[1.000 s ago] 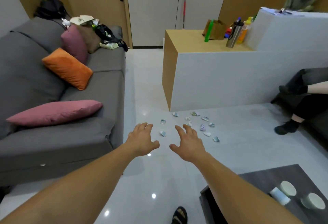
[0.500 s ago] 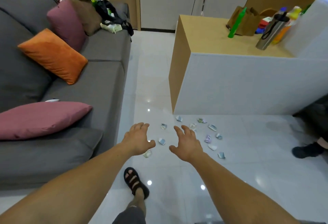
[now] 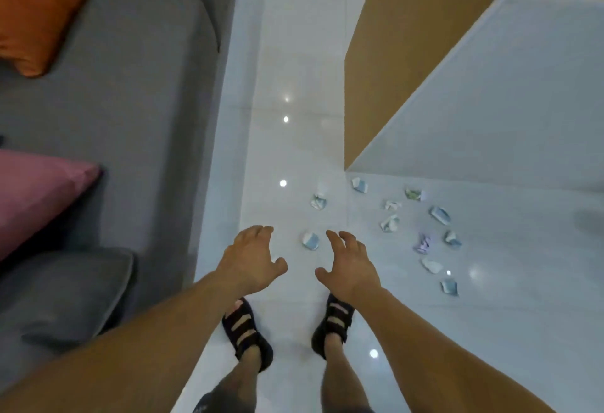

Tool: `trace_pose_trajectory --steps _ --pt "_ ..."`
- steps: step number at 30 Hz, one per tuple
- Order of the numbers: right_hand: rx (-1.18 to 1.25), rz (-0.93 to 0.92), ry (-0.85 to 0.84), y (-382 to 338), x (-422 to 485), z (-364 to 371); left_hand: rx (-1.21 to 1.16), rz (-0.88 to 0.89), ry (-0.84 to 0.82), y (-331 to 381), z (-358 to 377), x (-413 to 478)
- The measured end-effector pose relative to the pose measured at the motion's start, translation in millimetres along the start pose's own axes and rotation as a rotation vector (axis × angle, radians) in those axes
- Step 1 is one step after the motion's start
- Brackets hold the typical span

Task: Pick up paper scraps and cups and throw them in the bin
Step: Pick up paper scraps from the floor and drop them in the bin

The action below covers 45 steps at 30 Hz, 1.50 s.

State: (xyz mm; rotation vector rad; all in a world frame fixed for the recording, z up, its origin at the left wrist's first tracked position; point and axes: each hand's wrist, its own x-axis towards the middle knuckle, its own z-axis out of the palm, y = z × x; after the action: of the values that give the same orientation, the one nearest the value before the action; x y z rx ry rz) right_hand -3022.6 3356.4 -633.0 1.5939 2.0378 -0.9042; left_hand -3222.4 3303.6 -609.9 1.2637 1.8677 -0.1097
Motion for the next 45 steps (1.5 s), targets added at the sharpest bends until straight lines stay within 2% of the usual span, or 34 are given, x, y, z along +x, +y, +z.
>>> trace_pose_trajectory --steps 8,15,22,26,28,32,35,38,41,45 --pt "-0.078 -0.047 -0.127 77.3 238.5 168.7 -0.087 -0.122 -0.045 -79.2 154.2 209.8" --pt "-0.174 -0.099 -0.075 125.5 345.9 286.3 -0.221 -0.133 0.006 -122.7 263.3 288.5" --pt "-0.055 -0.145 0.028 113.0 333.7 316.7 -0.355 -0.179 -0.023 -144.9 287.6 277.6" --pt "0.14 -0.414 0.027 71.9 293.8 292.1 -0.566 -0.186 -0.076 -131.4 262.0 274.1" --pt "0.222 -0.527 0.078 53.3 282.9 282.2 -0.709 -0.197 -0.108 -128.9 247.7 273.7" --pt "0.303 -0.571 0.141 28.3 281.1 270.9 -0.713 -0.191 -0.037 -143.0 224.4 268.9" --pt "0.243 -0.605 0.051 29.6 291.6 285.0 -0.676 -0.262 0.027 -165.9 224.9 266.6" --pt "0.015 -0.556 -0.047 42.9 307.3 311.2 -0.61 -0.394 0.087 -197.6 239.1 264.0" --pt "-0.254 -0.542 -0.13 47.5 317.2 345.2 -0.539 -0.488 0.079 -229.8 263.1 256.3" --pt "-0.404 -0.56 -0.167 41.6 317.2 389.5 -0.539 -0.494 0.043 -251.2 293.1 245.6"
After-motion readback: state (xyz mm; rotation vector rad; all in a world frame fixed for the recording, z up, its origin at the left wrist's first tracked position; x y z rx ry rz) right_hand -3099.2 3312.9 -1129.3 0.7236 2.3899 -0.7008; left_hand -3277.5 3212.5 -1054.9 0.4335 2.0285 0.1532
